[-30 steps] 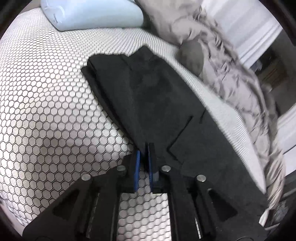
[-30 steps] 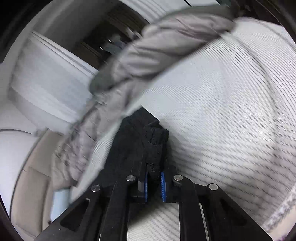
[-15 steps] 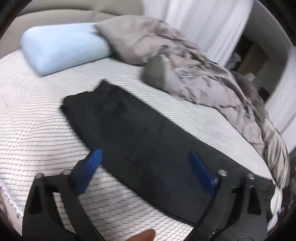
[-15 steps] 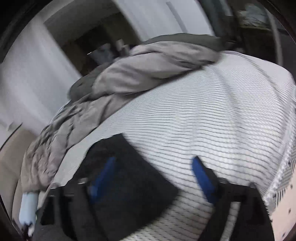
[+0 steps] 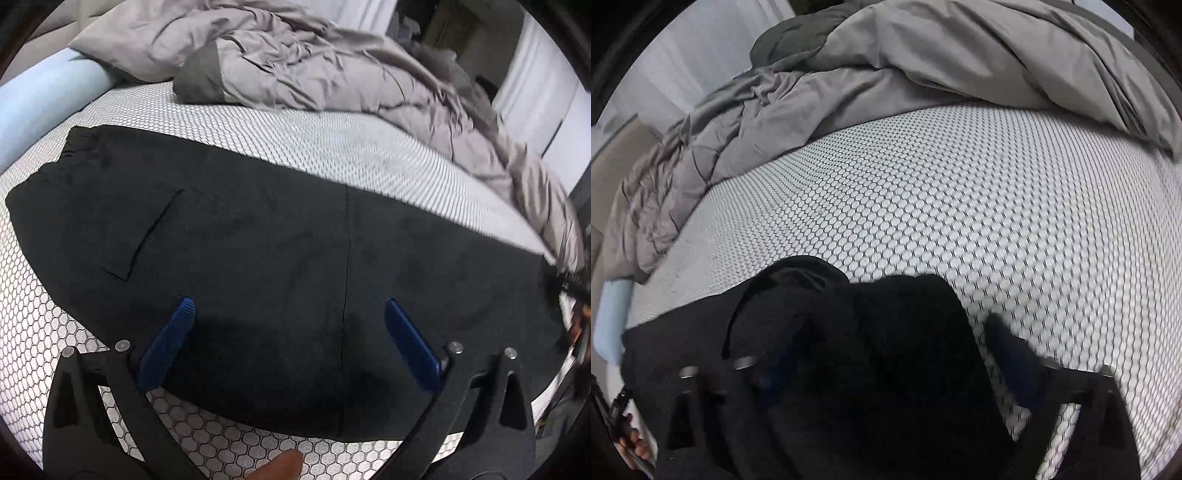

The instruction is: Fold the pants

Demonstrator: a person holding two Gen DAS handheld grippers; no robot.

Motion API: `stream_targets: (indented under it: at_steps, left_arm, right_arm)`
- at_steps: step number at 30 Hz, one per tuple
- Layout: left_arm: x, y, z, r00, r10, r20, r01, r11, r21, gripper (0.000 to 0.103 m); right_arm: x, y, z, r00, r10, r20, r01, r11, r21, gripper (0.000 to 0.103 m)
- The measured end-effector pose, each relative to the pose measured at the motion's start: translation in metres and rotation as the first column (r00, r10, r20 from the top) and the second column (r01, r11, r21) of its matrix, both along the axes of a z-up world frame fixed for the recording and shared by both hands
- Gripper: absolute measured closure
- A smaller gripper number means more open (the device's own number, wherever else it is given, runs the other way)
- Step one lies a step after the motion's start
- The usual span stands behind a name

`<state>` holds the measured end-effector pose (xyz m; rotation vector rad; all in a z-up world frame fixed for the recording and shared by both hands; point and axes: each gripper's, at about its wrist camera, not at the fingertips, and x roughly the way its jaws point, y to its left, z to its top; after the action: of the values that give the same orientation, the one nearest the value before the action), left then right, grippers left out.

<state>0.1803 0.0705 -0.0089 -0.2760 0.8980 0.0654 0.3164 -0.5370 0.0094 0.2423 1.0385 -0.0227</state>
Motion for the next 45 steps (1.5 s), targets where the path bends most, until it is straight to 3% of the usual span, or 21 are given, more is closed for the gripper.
stream_targets:
  at_steps: [1, 2, 6, 7, 8, 10, 14, 17, 20, 21, 24, 27, 30, 31, 34, 37, 39, 40, 42, 43, 45]
  left_arm:
    - [0.004, -0.001, -0.005, 1.000, -0.009, -0.010, 0.010, 1.000, 0.017, 0.001]
    - [0.007, -0.004, -0.008, 1.000, -0.019, -0.020, 0.020, 0.999, 0.032, 0.001]
    - [0.018, -0.011, -0.019, 0.997, -0.049, -0.066, 0.053, 0.997, 0.060, 0.001]
    - [0.018, -0.014, -0.019, 0.996, -0.050, -0.068, 0.055, 0.996, 0.072, 0.001]
    - [0.019, -0.016, -0.019, 0.996, -0.052, -0.066, 0.058, 0.995, 0.084, 0.001]
    - [0.016, -0.017, -0.016, 0.996, -0.063, -0.063, 0.068, 0.994, 0.089, 0.001]
    - [-0.001, -0.039, 0.008, 0.987, -0.155, 0.031, 0.153, 0.985, 0.075, 0.001]
    - [-0.005, -0.088, 0.019, 0.956, -0.287, 0.068, 0.281, 0.956, 0.086, 0.001]
    - [-0.002, -0.146, 0.022, 0.896, -0.436, 0.077, 0.431, 0.899, 0.073, 0.001]
    - [-0.002, -0.161, 0.021, 0.879, -0.471, 0.073, 0.467, 0.881, 0.071, 0.001]
    - [0.001, -0.200, 0.006, 0.838, -0.546, 0.003, 0.544, 0.835, 0.076, 0.001]
    - [0.001, -0.215, -0.020, 0.821, -0.562, -0.099, 0.570, 0.813, 0.120, 0.001]
    - [-0.008, -0.211, -0.021, 0.800, -0.592, -0.092, 0.599, 0.789, 0.136, 0.001]
    - [-0.009, -0.207, -0.021, 0.802, -0.590, -0.095, 0.598, 0.791, 0.134, 0.001]
    - [-0.012, -0.181, -0.022, 0.824, -0.556, -0.106, 0.566, 0.812, 0.140, 0.000]
    - [-0.012, -0.155, -0.021, 0.846, -0.522, -0.105, 0.533, 0.835, 0.139, 0.000]
    - [-0.009, -0.135, -0.019, 0.869, -0.484, -0.104, 0.494, 0.860, 0.126, 0.000]
    - [-0.008, -0.126, -0.018, 0.880, -0.464, -0.105, 0.474, 0.871, 0.124, 0.000]
    - [-0.009, -0.117, -0.012, 0.898, -0.429, -0.097, 0.438, 0.891, 0.120, 0.001]
    - [-0.005, -0.116, -0.007, 0.908, -0.411, -0.082, 0.418, 0.903, 0.102, 0.001]
    - [0.004, -0.122, 0.011, 0.912, -0.411, -0.009, 0.411, 0.911, 0.031, 0.001]
  right_arm:
    - [0.004, 0.008, 0.001, 1.000, 0.014, -0.003, -0.015, 0.999, -0.050, 0.040]
    - [0.004, 0.008, 0.001, 1.000, 0.014, -0.003, -0.015, 0.999, -0.050, 0.053]
    - [0.028, 0.025, -0.012, 1.000, -0.019, -0.023, 0.014, 0.984, -0.176, 0.053]
    - [0.028, 0.025, -0.012, 1.000, -0.019, -0.023, 0.014, 0.984, -0.176, 0.047]
    - [0.037, 0.027, -0.023, 0.998, -0.038, -0.047, 0.027, 0.975, -0.220, 0.031]
    - [0.045, 0.033, -0.039, 0.994, -0.046, -0.102, 0.015, 0.957, -0.289, 0.027]
    - [0.015, 0.046, 0.003, 0.999, -0.041, 0.000, 0.039, 0.943, -0.329, 0.019]
    - [-0.035, 0.074, 0.037, 0.991, 0.033, 0.126, 0.016, 0.932, -0.362, 0.000]
    - [-0.083, 0.105, 0.048, 0.974, 0.129, 0.185, -0.069, 0.951, -0.301, 0.000]
    - [-0.101, 0.136, 0.035, 0.961, 0.225, 0.161, -0.193, 0.963, -0.190, 0.000]
    - [-0.107, 0.161, 0.017, 0.947, 0.288, 0.141, -0.271, 0.954, -0.129, 0.000]
    - [-0.107, 0.200, -0.019, 0.906, 0.414, 0.086, -0.401, 0.905, -0.141, 0.000]
    - [-0.105, 0.221, -0.054, 0.867, 0.498, -0.020, -0.478, 0.818, -0.320, 0.000]
    - [-0.110, 0.221, -0.053, 0.855, 0.518, 0.001, -0.486, 0.803, -0.346, 0.000]
    - [-0.113, 0.194, -0.044, 0.886, 0.464, 0.010, -0.426, 0.820, -0.382, 0.000]
    - [-0.118, 0.130, -0.039, 0.957, 0.290, 0.026, -0.248, 0.859, -0.448, 0.001]
    - [-0.120, 0.085, -0.035, 0.992, 0.111, 0.054, -0.066, 0.849, -0.524, 0.001]
    - [-0.121, 0.069, -0.033, 0.995, 0.061, 0.077, -0.011, 0.849, -0.528, 0.001]
    - [-0.124, 0.047, -0.028, 0.994, 0.040, 0.100, 0.007, 0.899, -0.438, 0.001]
    - [-0.124, 0.048, -0.027, 0.994, 0.037, 0.107, 0.013, 0.901, -0.434, 0.000]
    - [-0.127, 0.063, -0.016, 0.988, 0.059, 0.142, 0.028, 0.840, -0.541, 0.000]
